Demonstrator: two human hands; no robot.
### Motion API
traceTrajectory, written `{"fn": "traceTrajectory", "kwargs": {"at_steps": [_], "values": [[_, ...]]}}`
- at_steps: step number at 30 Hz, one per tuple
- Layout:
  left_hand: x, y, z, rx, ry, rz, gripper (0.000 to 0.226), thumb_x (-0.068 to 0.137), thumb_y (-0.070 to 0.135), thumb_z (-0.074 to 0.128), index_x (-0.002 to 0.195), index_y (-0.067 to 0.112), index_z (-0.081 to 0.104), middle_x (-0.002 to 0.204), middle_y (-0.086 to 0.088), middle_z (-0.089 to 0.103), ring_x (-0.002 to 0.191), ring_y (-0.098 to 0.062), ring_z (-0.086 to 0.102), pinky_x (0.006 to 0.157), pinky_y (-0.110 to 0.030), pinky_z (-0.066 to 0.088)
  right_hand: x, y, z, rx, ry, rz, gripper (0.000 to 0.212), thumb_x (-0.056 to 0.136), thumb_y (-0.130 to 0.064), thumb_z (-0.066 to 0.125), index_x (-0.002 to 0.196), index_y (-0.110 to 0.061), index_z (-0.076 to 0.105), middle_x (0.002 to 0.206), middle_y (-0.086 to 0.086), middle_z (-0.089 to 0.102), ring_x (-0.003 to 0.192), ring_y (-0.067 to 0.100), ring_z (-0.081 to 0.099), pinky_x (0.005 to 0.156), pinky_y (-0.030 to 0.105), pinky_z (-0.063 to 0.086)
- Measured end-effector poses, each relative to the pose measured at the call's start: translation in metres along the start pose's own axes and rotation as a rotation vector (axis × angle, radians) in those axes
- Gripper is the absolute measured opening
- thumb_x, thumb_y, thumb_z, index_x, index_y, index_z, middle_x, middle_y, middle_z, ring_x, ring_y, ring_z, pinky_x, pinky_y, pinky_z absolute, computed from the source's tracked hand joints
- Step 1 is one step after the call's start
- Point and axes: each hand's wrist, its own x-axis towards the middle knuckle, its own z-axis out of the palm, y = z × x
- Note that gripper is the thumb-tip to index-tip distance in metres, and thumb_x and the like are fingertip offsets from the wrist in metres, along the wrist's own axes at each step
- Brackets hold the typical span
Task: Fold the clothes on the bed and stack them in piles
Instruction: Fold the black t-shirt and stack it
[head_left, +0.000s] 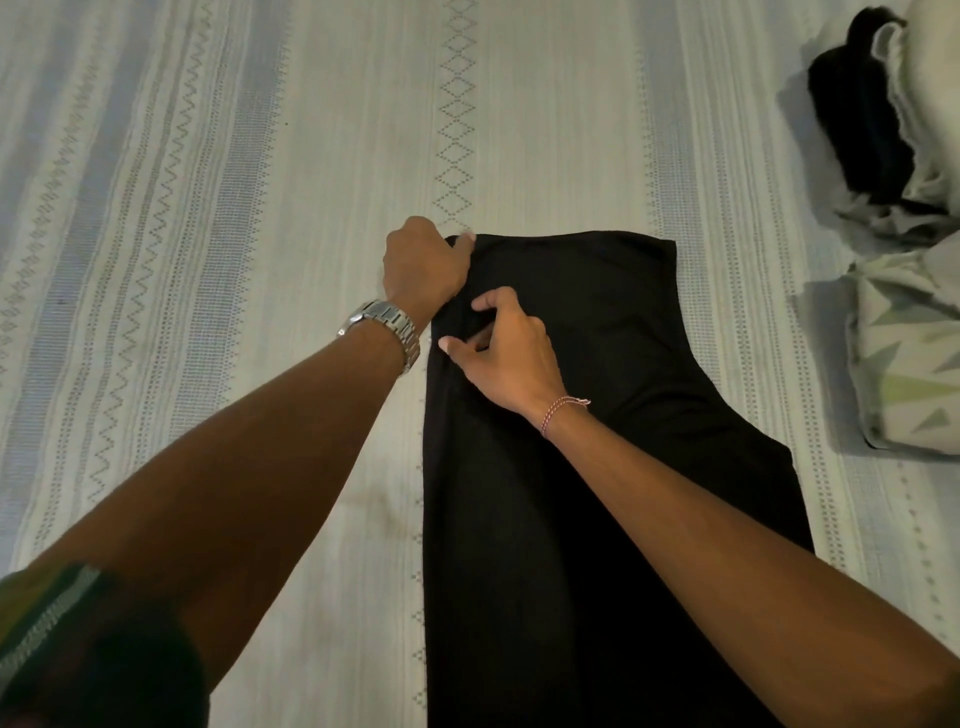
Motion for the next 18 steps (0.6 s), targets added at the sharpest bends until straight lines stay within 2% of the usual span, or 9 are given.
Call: {"fn": "traceTrajectory", "kwargs": {"at_steps": [2, 4, 6, 8, 10, 14, 18], "values": [[-0.002, -0.004, 0.0, -0.036, -0.024, 0.031, 0.044, 0.091, 0.039, 0.057, 0.077, 0.0, 0.07, 0.071, -0.013, 0.071, 0.065, -0.029, 0.071, 0.066, -0.048, 0.062, -0.004, 0.003, -0.01, -0.049, -0.122, 0.031, 0.053, 0.082, -0.051, 0.079, 0.12, -0.026, 0.052, 0.085, -0.009, 0.07, 0.086, 0.012, 0.068, 0.081, 0.04, 0.058], [-0.006, -0.009, -0.003, -0.04, -0.044, 0.085, 0.031, 0.093, 0.024, 0.056, 0.079, 0.0, 0.071, 0.075, -0.014, 0.072, 0.07, -0.028, 0.071, 0.071, -0.047, 0.061, -0.01, 0.008, -0.022, -0.236, -0.281, 0.031, 0.05, 0.078, -0.061, 0.078, 0.111, -0.03, 0.058, 0.094, -0.008, 0.069, 0.089, 0.013, 0.067, 0.083, 0.04, 0.058], [-0.013, -0.014, -0.006, -0.018, -0.054, 0.154, 0.021, 0.095, 0.014, 0.056, 0.094, 0.004, 0.074, 0.09, -0.01, 0.074, 0.081, -0.022, 0.07, 0.081, -0.035, 0.06, -0.018, 0.015, -0.033, -0.432, -0.417, 0.008, 0.047, 0.074, -0.066, 0.078, 0.103, -0.035, 0.06, 0.1, -0.006, 0.068, 0.092, 0.014, 0.065, 0.085, 0.039, 0.057], [-0.022, -0.02, -0.008, 0.007, -0.07, 0.249, 0.025, 0.097, 0.008, 0.056, 0.115, 0.006, 0.073, 0.108, -0.01, 0.073, 0.093, -0.018, 0.067, 0.087, -0.02, 0.05, -0.026, 0.021, -0.042, -0.541, -0.491, -0.03, 0.038, 0.074, -0.064, 0.078, 0.096, -0.038, 0.062, 0.101, -0.006, 0.067, 0.096, 0.014, 0.063, 0.086, 0.038, 0.055], [-0.031, -0.027, -0.008, 0.065, -0.068, 0.354, 0.03, 0.099, 0.007, 0.057, 0.127, 0.005, 0.067, 0.117, -0.012, 0.067, 0.098, -0.016, 0.06, 0.09, -0.017, 0.041, -0.033, 0.024, -0.049, -0.58, -0.526, -0.066, 0.026, 0.082, -0.057, 0.076, 0.089, -0.034, 0.068, 0.094, -0.01, 0.065, 0.097, 0.013, 0.061, 0.087, 0.037, 0.054], [-0.045, -0.045, -0.002, 0.167, -0.054, 0.512, 0.041, 0.102, 0.011, 0.052, 0.141, 0.002, 0.054, 0.138, -0.017, 0.057, 0.126, -0.03, 0.052, 0.107, -0.023, 0.033, -0.044, 0.027, -0.061, -0.447, -0.492, -0.057, 0.024, 0.087, -0.049, 0.074, 0.08, -0.027, 0.067, 0.081, -0.01, 0.067, 0.081, 0.009, 0.064, 0.08, 0.034, 0.057], [-0.058, -0.062, 0.005, 0.276, -0.079, 0.571, 0.05, 0.108, 0.022, 0.035, 0.154, 0.003, 0.036, 0.16, -0.017, 0.036, 0.148, -0.032, 0.033, 0.124, -0.041, 0.025, -0.054, 0.027, -0.07, -0.072, -0.572, 0.17, 0.027, 0.086, -0.031, 0.081, 0.1, -0.019, 0.061, 0.085, 0.006, 0.074, 0.078, 0.02, 0.075, 0.067, 0.028, 0.061]]}}
